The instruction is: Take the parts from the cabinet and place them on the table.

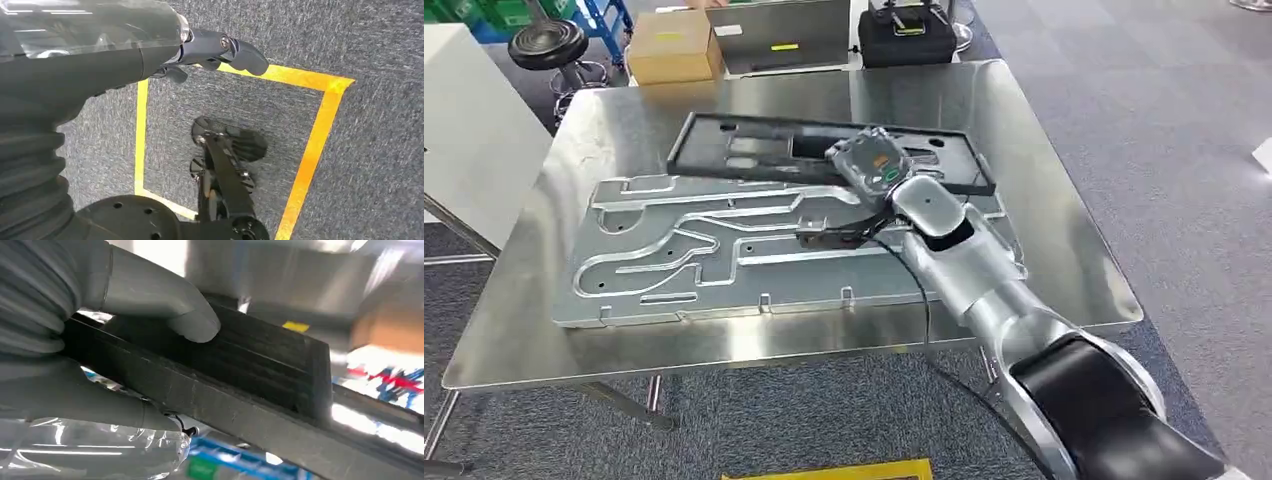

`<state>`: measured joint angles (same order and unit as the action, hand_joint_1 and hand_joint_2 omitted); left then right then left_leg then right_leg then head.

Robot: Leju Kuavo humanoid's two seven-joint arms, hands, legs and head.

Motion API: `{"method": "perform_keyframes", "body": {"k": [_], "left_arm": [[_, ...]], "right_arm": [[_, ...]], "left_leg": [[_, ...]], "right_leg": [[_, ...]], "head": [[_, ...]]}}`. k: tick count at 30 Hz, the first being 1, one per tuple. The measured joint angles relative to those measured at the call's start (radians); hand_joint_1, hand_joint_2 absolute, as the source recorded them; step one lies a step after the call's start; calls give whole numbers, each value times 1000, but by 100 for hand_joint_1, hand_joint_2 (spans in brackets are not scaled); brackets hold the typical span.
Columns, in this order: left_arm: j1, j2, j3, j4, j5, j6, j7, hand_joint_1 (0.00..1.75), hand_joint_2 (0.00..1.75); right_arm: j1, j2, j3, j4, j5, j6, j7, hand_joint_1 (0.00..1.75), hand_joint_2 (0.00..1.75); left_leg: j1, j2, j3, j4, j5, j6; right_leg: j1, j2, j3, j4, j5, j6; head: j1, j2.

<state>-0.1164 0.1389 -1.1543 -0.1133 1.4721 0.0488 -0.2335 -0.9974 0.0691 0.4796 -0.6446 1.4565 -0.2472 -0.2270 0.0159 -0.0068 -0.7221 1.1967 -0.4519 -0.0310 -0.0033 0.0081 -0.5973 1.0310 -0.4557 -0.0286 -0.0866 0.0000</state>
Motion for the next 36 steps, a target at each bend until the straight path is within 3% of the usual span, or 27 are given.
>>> {"method": "perform_keyframes", "body": {"k": [1,2,3,6,7,8,9,11,12,13,14,16,17,18,21,22,23,24,26,27,28,29,30,32,33,34,36], "left_arm": [[0,0,0,0,0,0,0,0,175],[0,1,-1,0,0,0,1,0,175],[-1,2,-2,0,0,0,1,0,175],[-1,2,-5,0,0,-2,1,0,175],[0,2,-7,0,0,0,1,0,175],[0,2,-10,0,0,3,1,0,175],[0,2,-11,0,0,8,-2,0,175],[0,2,-14,0,0,13,-7,0,175],[1,2,-16,0,0,13,-11,0,175],[2,2,-16,0,0,13,-13,0,175],[4,2,-16,0,0,13,-16,0,175],[3,2,-17,0,0,14,-25,0,175],[3,1,-18,0,0,14,-28,0,175],[2,1,-18,0,0,14,-32,0,175],[5,1,-21,0,0,18,-43,0,175],[3,2,-24,0,0,19,-45,0,175],[4,2,-26,0,0,20,-47,0,175],[4,2,-27,0,0,20,-48,0,175],[4,3,-28,0,0,20,-53,0,175],[5,3,-30,0,0,20,-55,0,175],[7,2,-33,0,0,19,-56,0,175],[7,2,-34,0,0,18,-56,0,175],[7,3,-35,0,0,18,-57,0,175],[6,3,-35,0,0,17,-61,0,175],[4,3,-37,0,0,16,-62,0,175],[4,3,-37,0,0,16,-65,0,175],[5,3,-40,0,0,16,-68,0,175]], "right_arm": [[-4,14,10,24,-2,-2,-10,175,175],[-6,30,22,52,-3,-3,-18,175,175],[-9,40,32,74,-4,-6,-22,175,175],[3,60,54,124,-8,-9,-30,175,175],[7,67,57,137,-13,-12,-34,175,175],[7,67,58,149,-21,-22,-37,175,175],[8,68,59,160,-28,-35,-39,175,175],[18,67,60,182,-36,-60,-39,175,175],[27,67,60,193,-41,-68,-39,175,175],[38,66,60,203,-43,-72,-38,175,175],[48,65,60,210,-44,-76,-39,175,175],[55,65,60,221,-45,-79,-37,175,175],[56,65,60,225,-46,-84,-35,175,175],[57,65,60,231,-47,-90,-33,175,175],[71,62,60,248,-54,-92,-17,175,175],[77,61,60,253,-54,-92,-15,175,175],[81,60,61,258,-55,-92,-12,175,175],[82,60,61,262,-55,-92,-11,175,175],[89,58,61,268,-58,-92,-9,175,175],[93,56,61,272,-60,-93,-9,175,175],[97,56,61,275,-62,-95,-9,175,175],[98,55,61,277,-63,-96,-9,175,175],[97,54,61,279,-63,-97,-9,0,0],[97,51,60,282,-64,-97,-9,0,0],[98,49,60,284,-64,-97,-10,0,0],[99,47,60,286,-64,-96,-11,0,0],[101,46,60,289,-64,-97,-17,0,0]], "left_leg": [[-1,0,45,-95,49,6],[-4,-1,73,-153,55,14],[-9,0,86,-173,48,16],[-12,-2,84,-172,45,26],[-1,0,91,-184,50,33],[-1,-1,95,-187,50,37],[-1,0,95,-187,49,42],[-2,0,96,-186,47,46],[-3,0,96,-186,46,47],[-3,0,98,-185,45,47],[-3,-1,100,-184,43,47],[-4,-2,104,-181,39,43],[-4,-1,104,-180,37,40],[-12,-1,102,-176,34,35],[-6,0,107,-184,36,20],[-13,0,110,-185,35,13],[-7,0,105,-171,23,11],[-6,1,86,-125,-11,6],[-2,1,16,32,-87,-3],[-2,1,-15,97,-110,-6],[-1,1,-32,130,-109,-8],[0,1,-22,105,-86,-8],[2,1,10,41,-47,-9],[7,2,109,-148,32,-8],[1,1,125,-178,15,-1],[0,-2,123,-179,21,12],[-3,-1,121,-177,22,22]], "right_leg": [[1,0,6,0,-4,1],[1,1,8,0,-8,4],[8,3,5,4,-10,9],[4,2,9,-6,-10,24],[7,1,9,-3,-18,33],[4,0,2,19,-32,38],[3,-1,-25,72,-63,40],[-1,-1,-108,232,-129,46],[-2,-2,-144,293,-142,48],[-2,-2,-157,305,-130,49],[-3,-2,-145,268,-94,47],[-1,-3,-70,98,1,38],[1,-4,-30,11,30,28],[8,-5,-24,-4,22,26],[11,-3,-25,-6,25,16],[4,-4,-19,-18,30,9],[0,-5,-12,-26,35,5],[-2,-6,-11,-27,36,1],[-2,-5,-11,-27,35,0],[-2,-5,-11,-27,35,0],[-2,-5,-10,-27,35,0],[-3,-4,-9,-26,34,1],[-3,-3,-8,-25,33,3],[-4,-1,-4,-19,28,12],[3,0,-7,-13,24,18],[3,3,-9,-12,25,23],[2,4,-8,-17,29,34]], "head": [[0,0],[0,0],[0,0],[0,0],[0,0],[0,0],[0,0],[0,0],[0,0],[0,0],[0,0],[0,0],[0,0],[0,0],[0,0],[0,0],[0,0],[0,0],[0,0],[0,0],[0,0],[0,0],[0,0],[0,0],[0,0],[0,0],[0,0]]}}
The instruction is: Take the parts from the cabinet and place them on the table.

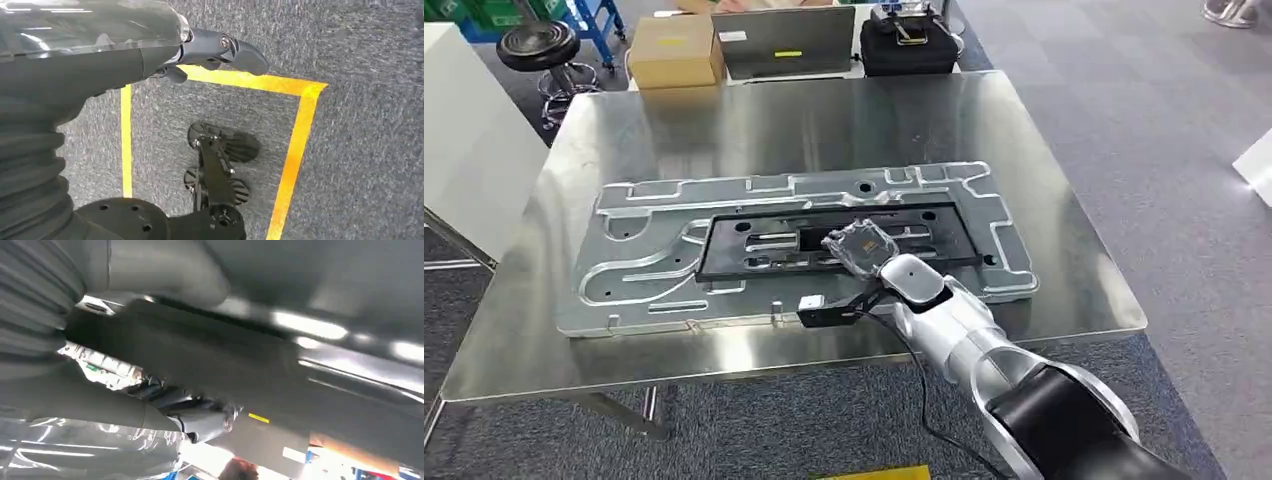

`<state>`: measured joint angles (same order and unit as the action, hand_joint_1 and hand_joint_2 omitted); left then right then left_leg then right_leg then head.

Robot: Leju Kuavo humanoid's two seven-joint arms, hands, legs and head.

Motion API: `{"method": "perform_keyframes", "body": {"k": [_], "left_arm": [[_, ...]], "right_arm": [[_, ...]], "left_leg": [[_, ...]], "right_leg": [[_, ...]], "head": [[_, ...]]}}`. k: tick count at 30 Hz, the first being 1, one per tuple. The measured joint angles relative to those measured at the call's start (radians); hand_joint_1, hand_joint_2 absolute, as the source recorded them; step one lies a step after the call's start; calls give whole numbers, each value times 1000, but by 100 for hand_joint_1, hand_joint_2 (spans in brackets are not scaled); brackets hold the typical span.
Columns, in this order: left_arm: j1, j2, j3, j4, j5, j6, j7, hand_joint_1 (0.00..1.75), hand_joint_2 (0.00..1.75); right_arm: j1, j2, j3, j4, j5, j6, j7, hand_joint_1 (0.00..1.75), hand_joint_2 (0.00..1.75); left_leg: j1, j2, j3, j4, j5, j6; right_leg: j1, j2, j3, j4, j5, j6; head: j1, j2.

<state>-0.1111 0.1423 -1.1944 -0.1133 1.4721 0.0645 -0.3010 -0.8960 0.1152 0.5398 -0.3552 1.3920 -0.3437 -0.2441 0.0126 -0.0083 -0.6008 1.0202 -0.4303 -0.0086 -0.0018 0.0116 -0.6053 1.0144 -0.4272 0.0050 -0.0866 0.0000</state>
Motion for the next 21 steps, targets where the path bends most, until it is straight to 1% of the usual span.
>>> {"method": "perform_keyframes", "body": {"k": [1,2,3,4,5,6,7,8,9,10,11,12,13,15,16,17,18,19,20,21], "left_arm": [[0,0,-1,0,0,3,0,0,175],[-1,0,-2,0,0,7,0,0,175],[-2,0,-3,0,0,9,-1,0,0],[-2,0,-5,0,0,11,-3,0,0],[-1,0,-7,0,0,14,-6,0,0],[0,0,-9,0,0,15,-9,0,0],[1,0,-10,0,0,16,-13,0,0],[1,0,-11,0,0,16,-15,0,0],[1,0,-13,0,0,17,-15,0,0],[1,0,-15,0,0,17,-15,0,0],[1,-2,-18,0,0,17,-15,0,0],[0,-5,-20,0,0,17,-15,0,0],[-1,-5,-21,0,0,18,-15,0,0],[1,-5,-22,0,0,20,-12,0,0],[0,-5,-22,0,0,21,-11,0,0],[-1,-4,-22,0,0,22,-11,0,0],[-1,-4,-22,0,0,21,-11,0,0],[-1,-4,-22,0,0,21,-11,0,0],[0,-3,-22,0,0,23,-10,0,0],[2,-3,-21,0,0,23,-10,0,0]], "right_arm": [[0,-2,0,1,0,-2,-2,0,0],[1,-5,-1,1,0,-3,-4,0,0],[0,-7,-2,1,-2,-5,-5,0,0],[0,-8,-3,1,-5,-11,-6,0,0],[3,-10,-6,2,-11,-21,-8,0,0],[7,-13,-9,2,-18,-32,-11,0,0],[11,-15,-13,2,-24,-47,-16,0,0],[14,-16,-19,2,-37,-67,-27,0,0],[15,-17,-28,1,-55,-92,-44,0,0],[14,-17,-39,-5,-71,-115,-57,0,0],[13,-17,-52,-16,-87,-136,-74,0,0],[12,-17,-62,-24,-103,-158,-94,0,0],[13,-16,-70,-37,-120,-183,-115,0,0],[17,-16,-87,-73,-146,-224,-153,0,0],[20,-16,-93,-90,-155,-232,-163,0,0],[23,-13,-97,-113,-167,-238,-179,0,0],[29,-11,-99,-144,-187,-248,-198,0,0],[36,-11,-99,-173,-202,-253,-212,0,0],[51,-11,-99,-210,-219,-253,-223,0,0],[70,-12,-99,-247,-236,-254,-230,0,0]], "left_leg": [[0,0,0,-4,5,10],[4,2,1,-9,10,17],[4,2,0,-9,10,22],[4,2,-2,-9,10,26],[2,2,-3,-8,11,27],[0,2,-5,-8,11,28],[-2,2,-5,-7,11,29],[-4,2,-5,-7,11,29],[-6,1,-5,-6,11,29],[-10,0,-4,-6,11,29],[-11,1,-3,-6,11,29],[-14,1,-4,-6,12,28],[-17,1,-6,-5,12,22],[-12,3,-5,-8,13,12],[-12,3,-4,-10,15,8],[-17,3,-7,-5,10,3],[-12,4,-13,16,-7,-5],[-10,3,-33,65,-42,-11],[-6,3,-73,155,-90,-15],[-4,3,-109,234,-123,-20]], "right_leg": [[-2,0,0,0,0,7],[-6,-2,-4,14,-11,13],[-5,-4,-20,49,-40,16],[-5,-5,-50,116,-80,19],[-5,-5,-91,204,-122,21],[-5,-6,-126,278,-150,22],[-5,-6,-147,321,-156,21],[-4,-6,-142,310,-138,17],[-2,-5,-114,254,-101,11],[2,-5,-69,164,-56,1],[6,-6,-19,67,-17,-13],[13,-7,7,11,-18,-25],[13,-14,8,5,-12,-21],[18,-12,7,5,-12,-22],[17,-12,8,0,-9,-26],[4,-14,15,-14,0,-30],[4,-15,19,-21,2,-32],[3,-15,20,-21,2,-36],[4,-16,20,-21,1,-37],[4,-17,20,-21,1,-37]], "head": [[0,0],[0,0],[0,0],[0,0],[0,0],[0,0],[0,0],[0,0],[0,0],[0,0],[0,0],[0,0],[0,0],[0,0],[0,0],[0,0],[0,0],[0,0],[0,0],[0,0]]}}
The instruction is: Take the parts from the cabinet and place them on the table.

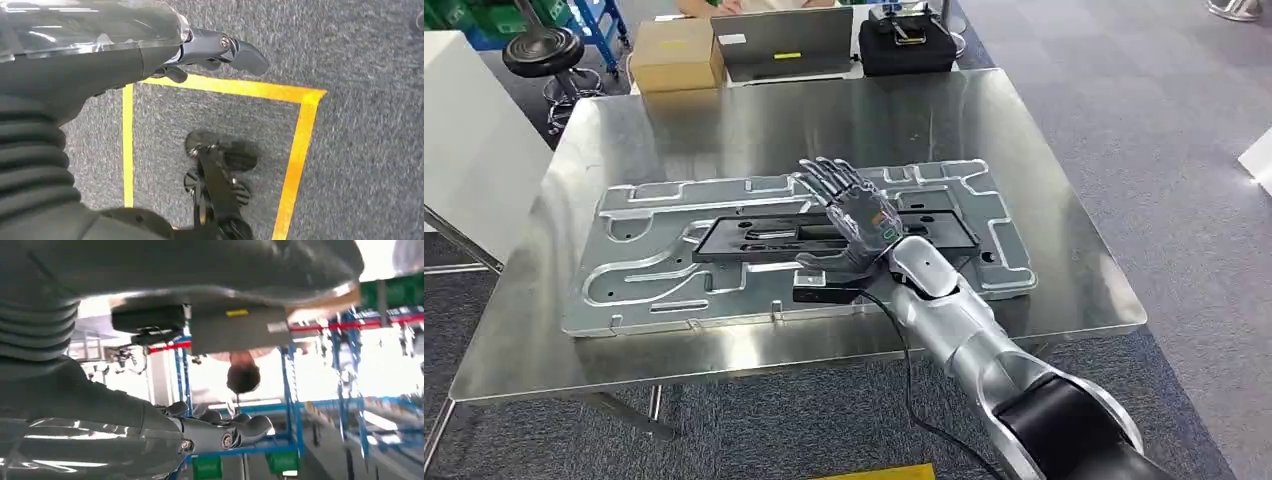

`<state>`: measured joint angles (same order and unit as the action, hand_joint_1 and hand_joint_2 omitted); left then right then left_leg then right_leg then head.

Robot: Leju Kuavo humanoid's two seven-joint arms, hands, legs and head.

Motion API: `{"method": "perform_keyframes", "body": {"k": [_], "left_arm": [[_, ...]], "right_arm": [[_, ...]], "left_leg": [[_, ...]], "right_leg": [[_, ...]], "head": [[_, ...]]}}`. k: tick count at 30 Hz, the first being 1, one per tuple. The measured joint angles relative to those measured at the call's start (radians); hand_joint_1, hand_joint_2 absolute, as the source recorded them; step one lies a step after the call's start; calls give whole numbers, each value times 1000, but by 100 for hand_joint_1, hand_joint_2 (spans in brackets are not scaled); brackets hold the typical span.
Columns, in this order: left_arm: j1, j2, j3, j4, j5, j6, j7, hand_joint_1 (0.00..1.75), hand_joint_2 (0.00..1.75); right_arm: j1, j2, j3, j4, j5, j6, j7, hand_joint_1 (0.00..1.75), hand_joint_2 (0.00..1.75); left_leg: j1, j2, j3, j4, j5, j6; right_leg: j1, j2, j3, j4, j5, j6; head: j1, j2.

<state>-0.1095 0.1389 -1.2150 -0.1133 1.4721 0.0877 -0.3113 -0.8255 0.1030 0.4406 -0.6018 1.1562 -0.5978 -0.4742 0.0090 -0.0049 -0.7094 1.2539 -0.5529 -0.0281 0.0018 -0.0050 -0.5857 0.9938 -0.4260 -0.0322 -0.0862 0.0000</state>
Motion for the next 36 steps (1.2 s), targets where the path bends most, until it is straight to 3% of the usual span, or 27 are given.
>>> {"method": "perform_keyframes", "body": {"k": [1,2,3,5,6,7,8,12,13,15,16,17,18,19,21,22,24,26,27,28,29,31,32,33,34,36], "left_arm": [[3,0,3,0,0,0,0,0,0],[6,0,8,0,0,0,0,0,0],[7,0,11,0,0,-1,-1,0,0],[7,2,24,0,0,-9,-9,0,0],[8,2,28,0,0,-13,-13,0,0],[10,2,35,0,0,-18,-14,0,0],[13,2,41,0,0,-19,-16,0,0],[32,1,69,0,0,-19,-13,0,0],[33,1,76,0,0,-19,-13,0,0],[37,1,90,0,0,-22,-18,0,0],[41,1,101,0,0,-29,-24,0,0],[48,0,111,0,0,-36,-30,0,0],[54,0,118,0,0,-39,-35,0,0],[57,0,125,0,0,-45,-42,0,0],[58,0,139,0,0,-57,-56,0,0],[59,-3,147,0,0,-63,-62,0,0],[62,-6,159,0,0,-72,-69,0,0],[68,-6,170,0,0,-73,-69,0,0],[69,-6,173,0,0,-74,-68,0,0],[69,-8,175,0,0,-75,-66,0,0],[68,-9,177,0,0,-76,-64,0,0],[69,-10,180,0,0,-76,-61,0,0],[70,-10,180,0,0,-77,-61,0,0],[73,-11,180,0,0,-79,-60,0,0],[74,-12,180,0,0,-82,-60,0,0],[72,-13,180,0,0,-83,-60,0,0]], "right_arm": [[25,-2,0,-44,-16,0,-4,0,0],[51,-5,0,-99,-31,0,-6,0,0],[69,-8,0,-135,-45,-2,-5,0,0],[118,-30,0,-242,-90,-10,2,0,0],[145,-47,-5,-305,-121,-20,3,0,0],[187,-68,-16,-382,-154,-32,0,0,0],[223,-90,-31,-451,-179,-34,-4,0,0],[383,-162,-133,-700,-301,-36,-56,0,0],[427,-182,-171,-755,-345,-35,-77,0,0],[515,-213,-247,-843,-440,-40,-114,0,0],[587,-229,-304,-885,-493,-47,-135,0,0],[639,-244,-374,-921,-552,-48,-168,0,0],[678,-253,-426,-942,-592,-48,-189,0,0],[717,-260,-488,-965,-629,-48,-201,0,0],[792,-264,-603,-1000,-676,-46,-211,0,0],[825,-264,-667,-1012,-695,-38,-212,0,0],[874,-261,-795,-1015,-701,0,-219,0,0],[902,-249,-902,-1008,-681,37,-221,0,0],[914,-240,-949,-1003,-662,54,-221,0,0],[917,-228,-998,-990,-638,71,-221,0,0],[918,-216,-1035,-967,-611,86,-221,0,0],[925,-191,-1104,-926,-575,105,-222,0,0],[929,-181,-1132,-905,-556,111,-222,0,0],[929,-168,-1168,-874,-529,116,-222,0,0],[929,-156,-1196,-845,-508,117,-222,0,0],[928,-137,-1236,-792,-477,120,-222,0,0]], "left_leg": [[3,0,-28,60,-18,-4],[7,0,-33,72,-9,-8],[10,1,-17,40,15,-11],[17,1,72,-133,102,-17],[21,1,111,-207,127,-19],[12,-2,128,-230,105,-12],[14,-6,124,-229,108,4],[13,-6,126,-234,109,34],[14,-6,127,-234,109,39],[12,-6,126,-234,107,48],[9,-8,125,-234,106,52],[7,-12,126,-234,104,54],[4,-12,127,-234,104,55],[1,-12,128,-234,103,56],[-5,-13,133,-234,101,56],[-6,-14,133,-234,100,56],[-9,-17,134,-234,95,46],[-8,-15,141,-242,96,34],[-12,-10,143,-235,90,28],[-10,-5,137,-214,68,22],[-8,-4,117,-161,25,18],[-5,-4,63,-21,-57,10],[-4,-3,39,43,-83,6],[-3,-3,40,55,-79,4],[-2,-3,66,17,-53,4],[-1,-2,170,-161,23,7]], "right_leg": [[0,0,-1,1,0,0],[-2,0,-1,1,-1,1],[-3,0,-1,3,-2,3],[-10,2,1,13,-10,14],[-11,1,2,20,-15,21],[-4,-1,-4,27,-22,31],[-4,-2,-3,27,-21,33],[-9,-2,4,23,-27,57],[-11,1,-9,60,-58,62],[-11,2,-74,198,-135,69],[-11,2,-120,296,-174,71],[-11,3,-145,342,-181,70],[-11,4,-145,334,-164,67],[-9,4,-122,278,-127,62],[-1,3,-24,84,-40,42],[6,2,1,24,-37,30],[9,-2,4,22,-32,31],[11,1,7,17,-29,22],[-5,0,15,0,-17,18],[-3,0,20,-7,-13,16],[-4,-2,19,-6,-10,11],[-3,-5,15,-3,-10,11],[-4,-6,9,0,-9,11],[-4,-6,5,4,-8,11],[-5,-6,1,7,-7,12],[-5,-5,-7,16,-5,15]], "head": [[0,0],[0,0],[0,0],[0,0],[0,0],[0,0],[0,0],[0,0],[0,0],[0,0],[0,0],[0,0],[0,0],[0,0],[0,0],[0,0],[0,0],[0,0],[0,0],[0,0],[0,0],[0,0],[0,0],[0,0],[0,0],[0,0]]}}
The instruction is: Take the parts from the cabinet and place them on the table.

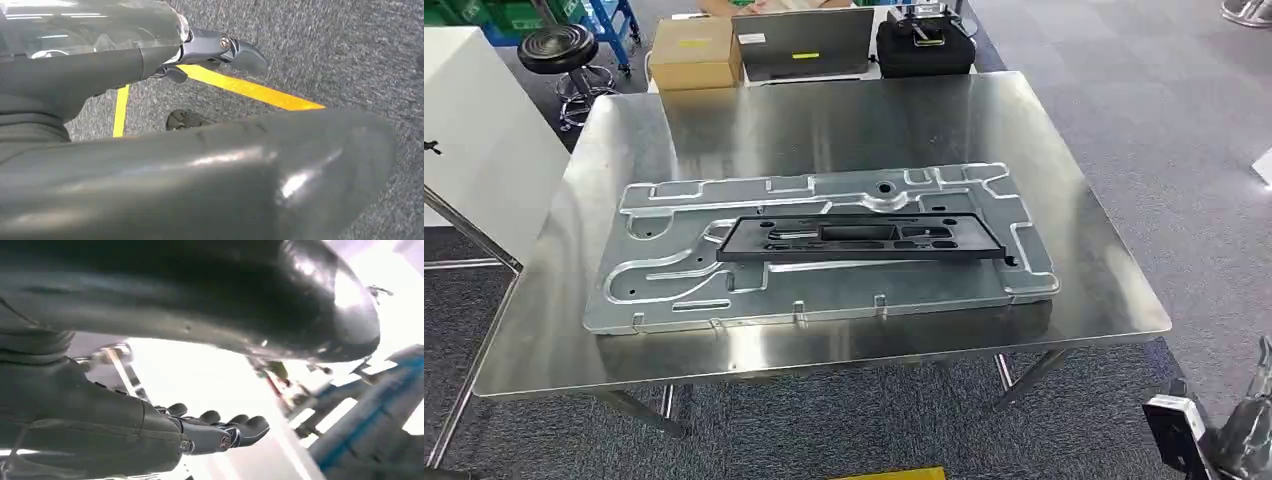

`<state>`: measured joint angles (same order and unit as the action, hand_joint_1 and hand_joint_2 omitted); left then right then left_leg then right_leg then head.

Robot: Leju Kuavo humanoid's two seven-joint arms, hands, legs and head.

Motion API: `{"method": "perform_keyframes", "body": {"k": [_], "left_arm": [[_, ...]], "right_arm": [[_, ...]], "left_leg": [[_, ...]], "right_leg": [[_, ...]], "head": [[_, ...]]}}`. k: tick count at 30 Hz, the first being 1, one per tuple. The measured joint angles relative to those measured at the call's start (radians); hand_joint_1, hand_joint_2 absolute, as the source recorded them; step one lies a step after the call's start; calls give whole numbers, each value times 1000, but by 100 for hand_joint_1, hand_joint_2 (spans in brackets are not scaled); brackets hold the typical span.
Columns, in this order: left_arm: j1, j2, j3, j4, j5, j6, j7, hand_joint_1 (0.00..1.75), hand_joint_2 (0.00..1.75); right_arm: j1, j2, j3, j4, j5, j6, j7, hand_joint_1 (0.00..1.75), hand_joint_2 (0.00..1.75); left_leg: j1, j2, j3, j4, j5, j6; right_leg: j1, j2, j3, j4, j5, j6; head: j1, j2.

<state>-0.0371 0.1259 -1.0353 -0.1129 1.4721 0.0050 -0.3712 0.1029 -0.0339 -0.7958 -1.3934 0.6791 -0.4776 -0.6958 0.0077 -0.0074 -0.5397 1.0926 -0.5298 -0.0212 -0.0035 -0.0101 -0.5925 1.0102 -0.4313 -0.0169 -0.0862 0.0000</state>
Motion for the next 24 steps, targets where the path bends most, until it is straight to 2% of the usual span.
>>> {"method": "perform_keyframes", "body": {"k": [1,2,3,5,6,7,8,9,10,11,12,13,14,15,16,17,18,20,21,22,23,24], "left_arm": [[-2,0,0,0,0,-2,0,0,0],[-5,0,-1,0,0,-2,2,0,0],[-5,-1,-1,0,0,-2,3,0,0],[-6,-1,-5,0,0,-2,11,0,0],[-6,-3,-6,0,0,-2,11,0,0],[-8,-6,-7,0,0,-2,13,0,0],[-9,-6,-7,0,0,-2,14,0,0],[-9,-6,-7,0,0,-2,16,0,0],[-8,-8,-7,0,0,0,18,0,0],[-8,-9,-7,0,0,2,19,0,0],[-7,-11,-7,0,0,2,20,0,0],[-7,-11,-7,0,0,2,20,0,0],[-7,-13,-7,0,0,1,21,0,0],[-6,-15,-8,0,0,1,23,0,0],[-7,-16,-8,0,0,1,29,0,0],[-8,-17,-8,0,0,2,35,0,0],[-8,-19,-8,0,0,4,39,0,0],[-12,-20,-8,0,0,13,45,0,0],[-12,-21,-8,0,0,16,47,0,0],[-10,-21,-8,0,0,17,48,0,0],[-10,-22,-8,0,0,20,50,0,0],[-9,-24,-8,0,0,20,50,0,0]], "right_arm": [[0,8,-18,24,12,5,0,0,0],[0,17,-36,49,29,14,0,0,0],[-4,22,-48,69,48,19,0,0,0],[-12,32,-77,131,102,33,-1,0,0],[-13,37,-93,168,127,36,-1,0,0],[-13,40,-108,201,144,36,-1,0,0],[-14,46,-123,244,159,37,-1,0,0],[-17,48,-133,280,170,43,-1,0,0],[-22,48,-140,318,180,55,-1,0,0],[-27,49,-144,360,189,67,-1,0,0],[-34,50,-151,419,200,72,-1,0,0],[-40,49,-159,470,205,72,0,0,0],[-45,48,-167,529,210,67,0,0,0],[-47,45,-170,577,220,61,2,0,0],[-55,43,-172,629,232,53,8,0,0],[-66,38,-175,685,243,44,20,0,0],[-77,36,-179,735,254,43,29,0,0],[-88,35,-189,827,279,38,62,0,0],[-94,34,-193,864,291,39,85,0,0],[-98,34,-194,895,299,41,104,0,0],[-107,35,-195,930,305,51,128,0,0],[-114,35,-198,960,304,68,157,0,0]], "left_leg": [[0,0,46,-77,15,5],[-6,-1,41,-78,8,18],[-7,-1,40,-88,22,23],[-11,-1,38,-85,27,33],[-9,0,34,-92,37,41],[-2,4,27,-98,51,50],[-3,5,16,-98,59,56],[-3,6,5,-98,66,61],[-4,7,-6,-98,75,61],[-5,8,-20,-97,84,60],[-5,8,-31,-96,93,59],[-5,9,-42,-95,101,57],[-4,8,-53,-94,108,55],[-4,8,-62,-92,115,51],[-4,8,-70,-90,122,46],[-4,9,-74,-88,128,41],[-6,9,-76,-88,135,33],[-3,12,-75,-91,149,20],[-1,12,-75,-95,158,13],[-5,11,-78,-97,165,6],[3,8,-86,-86,144,3],[3,8,-103,-39,71,0]], "right_leg": [[0,0,-4,6,1,2],[4,0,-3,6,4,10],[3,2,-5,11,5,14],[0,4,-3,3,15,28],[3,4,-4,1,22,37],[-1,7,-8,10,10,42],[-3,8,-25,38,-35,47],[-5,9,-46,95,-92,50],[-7,9,-71,172,-148,54],[-9,9,-90,245,-189,58],[-11,9,-93,287,-201,60],[-13,9,-73,284,-187,62],[-15,9,-33,240,-155,62],[-16,8,25,162,-120,60],[-17,9,92,67,-96,55],[-16,9,145,-16,-113,49],[-7,11,151,-30,-109,44],[-1,12,141,-29,-102,29],[1,12,137,-30,-95,22],[-4,11,132,-38,-84,14],[-7,4,121,-41,-69,6],[-7,7,101,-41,-55,-4]], "head": [[0,0],[0,0],[0,0],[0,0],[0,0],[0,0],[0,0],[0,0],[0,0],[0,0],[0,0],[0,0],[0,0],[0,0],[0,0],[0,0],[0,0],[0,0],[0,0],[0,0],[0,0],[0,0]]}}
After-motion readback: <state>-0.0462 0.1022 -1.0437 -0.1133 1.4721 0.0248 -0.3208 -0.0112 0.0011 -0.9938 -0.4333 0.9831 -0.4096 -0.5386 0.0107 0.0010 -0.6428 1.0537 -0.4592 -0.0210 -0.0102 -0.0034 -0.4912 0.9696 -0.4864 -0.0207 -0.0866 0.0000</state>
